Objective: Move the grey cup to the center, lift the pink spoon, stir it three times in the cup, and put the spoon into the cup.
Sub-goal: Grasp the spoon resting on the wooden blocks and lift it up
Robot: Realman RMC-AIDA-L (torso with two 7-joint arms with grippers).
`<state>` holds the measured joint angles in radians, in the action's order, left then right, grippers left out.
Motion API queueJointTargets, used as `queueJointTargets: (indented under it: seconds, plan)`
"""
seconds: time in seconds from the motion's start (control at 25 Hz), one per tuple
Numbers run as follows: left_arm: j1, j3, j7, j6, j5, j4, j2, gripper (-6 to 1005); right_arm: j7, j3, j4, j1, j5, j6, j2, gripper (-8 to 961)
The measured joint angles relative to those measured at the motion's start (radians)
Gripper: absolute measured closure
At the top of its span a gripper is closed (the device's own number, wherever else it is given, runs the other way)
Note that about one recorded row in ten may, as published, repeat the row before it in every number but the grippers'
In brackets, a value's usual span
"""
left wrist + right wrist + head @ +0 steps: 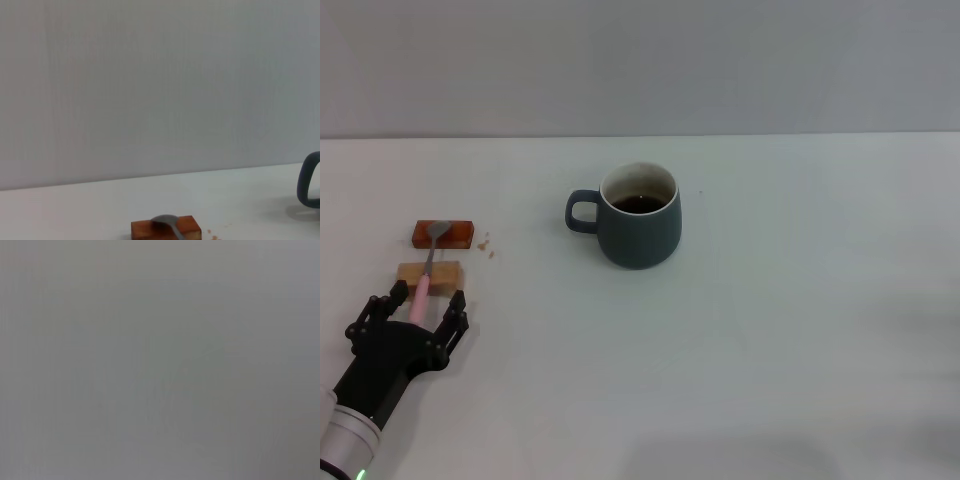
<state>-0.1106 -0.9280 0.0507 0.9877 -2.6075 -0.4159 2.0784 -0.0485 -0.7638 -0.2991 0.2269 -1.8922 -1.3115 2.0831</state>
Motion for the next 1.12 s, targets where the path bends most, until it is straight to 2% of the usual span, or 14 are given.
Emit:
queueJointTargets:
  seconds: [0.4,0.64,0.84,1.12]
  plan:
    - [-0.004,0.0,0.0,-0.014,0.023,0.0,0.0,348,0.002,0.01,0.0,0.0,-0.001,0.0,0.0,954]
    - [-0.009,0.01,0.0,-0.023,0.035,-0.001,-0.001,339,0.002,0.014,-0.001,0.0,-0.001,-0.002,0.0,954]
    - [-0.009,0.012,0.0,-0.019,0.037,-0.003,-0.001,382,0.002,0.014,-0.002,0.0,-0.001,-0.002,0.0,954]
    - [-0.008,0.012,0.0,-0.024,0.039,-0.009,-0.002,510,0.002,0.014,-0.002,0.0,-0.001,-0.002,0.0,954]
